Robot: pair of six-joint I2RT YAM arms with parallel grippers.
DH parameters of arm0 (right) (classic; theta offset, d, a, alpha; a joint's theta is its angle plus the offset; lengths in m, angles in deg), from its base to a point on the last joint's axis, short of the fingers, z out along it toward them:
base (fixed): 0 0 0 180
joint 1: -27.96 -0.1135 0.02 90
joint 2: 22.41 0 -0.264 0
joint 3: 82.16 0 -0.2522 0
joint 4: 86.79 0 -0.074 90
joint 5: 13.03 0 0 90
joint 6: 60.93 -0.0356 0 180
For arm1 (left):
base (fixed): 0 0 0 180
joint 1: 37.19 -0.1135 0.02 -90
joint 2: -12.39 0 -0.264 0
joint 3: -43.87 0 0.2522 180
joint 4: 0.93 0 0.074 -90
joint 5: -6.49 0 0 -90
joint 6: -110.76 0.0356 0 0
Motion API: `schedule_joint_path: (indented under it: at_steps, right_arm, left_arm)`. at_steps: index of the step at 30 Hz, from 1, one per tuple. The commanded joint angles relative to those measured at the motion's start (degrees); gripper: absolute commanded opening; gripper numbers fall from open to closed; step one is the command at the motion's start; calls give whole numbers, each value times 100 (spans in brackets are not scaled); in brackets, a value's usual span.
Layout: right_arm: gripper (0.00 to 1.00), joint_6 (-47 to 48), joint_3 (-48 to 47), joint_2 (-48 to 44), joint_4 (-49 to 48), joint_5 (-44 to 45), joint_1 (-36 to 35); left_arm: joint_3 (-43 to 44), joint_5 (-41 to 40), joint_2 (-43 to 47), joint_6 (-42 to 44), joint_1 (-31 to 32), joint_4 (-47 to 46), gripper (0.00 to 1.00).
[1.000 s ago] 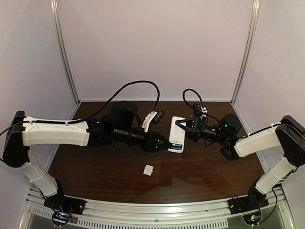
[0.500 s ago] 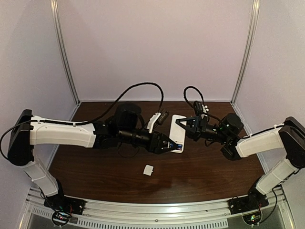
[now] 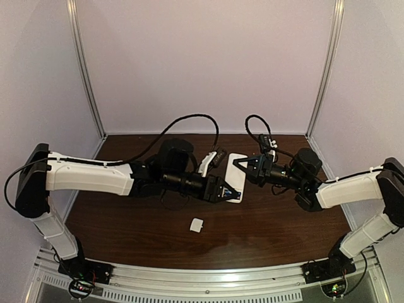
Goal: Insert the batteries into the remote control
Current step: Press the battery in the battery compartment.
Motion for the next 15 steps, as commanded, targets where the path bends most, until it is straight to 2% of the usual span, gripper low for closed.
schedule_joint_path:
  at_steps: [1, 5, 8, 15]
  right_arm:
    - [0, -134, -223, -384, -273, -110, -115]
    - [0, -92, -213, -471, -155, -84, -115]
    - [0, 14, -232, -544, 38, -56, -98]
    - [0, 654, -249, -902, 1319, 318, -23]
  left_arm:
    - [-14, -818, -287, -324, -98, 684, 36]
    - [24, -986, -324, -251, -100, 1048, 30]
    - [114, -1126, -316, -39, -98, 1235, 32]
    - [-203, -1128, 239, 490, -80, 336, 80]
